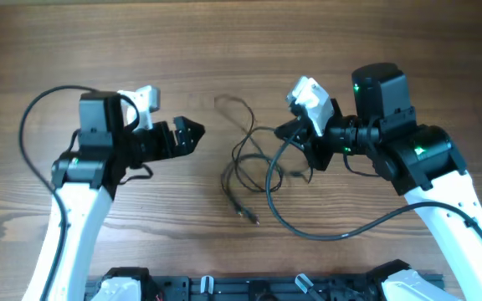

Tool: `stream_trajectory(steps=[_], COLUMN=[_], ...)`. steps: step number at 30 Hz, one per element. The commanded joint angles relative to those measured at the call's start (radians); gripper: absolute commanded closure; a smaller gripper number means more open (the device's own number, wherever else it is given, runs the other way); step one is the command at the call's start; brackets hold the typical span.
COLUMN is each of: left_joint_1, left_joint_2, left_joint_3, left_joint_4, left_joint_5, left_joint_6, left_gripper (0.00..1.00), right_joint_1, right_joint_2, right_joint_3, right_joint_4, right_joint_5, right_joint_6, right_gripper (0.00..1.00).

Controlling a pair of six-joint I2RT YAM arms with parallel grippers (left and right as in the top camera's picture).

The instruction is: Untangle cables

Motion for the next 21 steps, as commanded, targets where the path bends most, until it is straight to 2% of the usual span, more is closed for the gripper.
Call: stream_trajectory(steps=[1, 5, 11, 18, 19, 20, 21], left_joint_1=[0.002, -0.024, -0.117, -0.163, -0.167, -0.177, -0.187], left_joint_2=[0.09, 0.164, 0.285, 0.407, 0.417, 0.431, 0.437], left_joint_3=[-0.01, -0.01, -0.01, -0.01, -0.01, -0.01, -0.01], left_joint_4=[0.004, 0.003, 0.003, -0.018, -0.009, 0.012, 0.024], left_joint_5=[0.143, 0.181, 0.176, 0.014, 0.004, -0.048, -0.096], left_joint_6=[0.061, 0.051, -0.1, -0.225, -0.225, -0.225, -0.224], left_gripper=[0.0, 0.0, 0.0, 0.0, 0.02, 0.21, 0.25], right_joint_1=[0.003, 0.003, 0.003, 0.003, 0.003, 0.003, 0.003], right_joint_2=[0.006, 0.007, 0.006, 0.006, 0.006, 0.006, 0.006], right_joint_3=[0.004, 0.004, 0.004, 0.004, 0.004, 0.004, 0.004], right_joint_4=[0.003, 0.003, 0.003, 0.0, 0.0, 0.0, 0.0], right_joint_5=[-0.099, -0.1, -0.1, -0.034, -0.033, -0.035, -0.035], right_joint_6=[-0.095, -0.095, -0.093, -0.09, -0.09, -0.089, -0.089], right_gripper=[0.96, 0.96, 0.96, 0.96, 0.96, 0.96, 0.96])
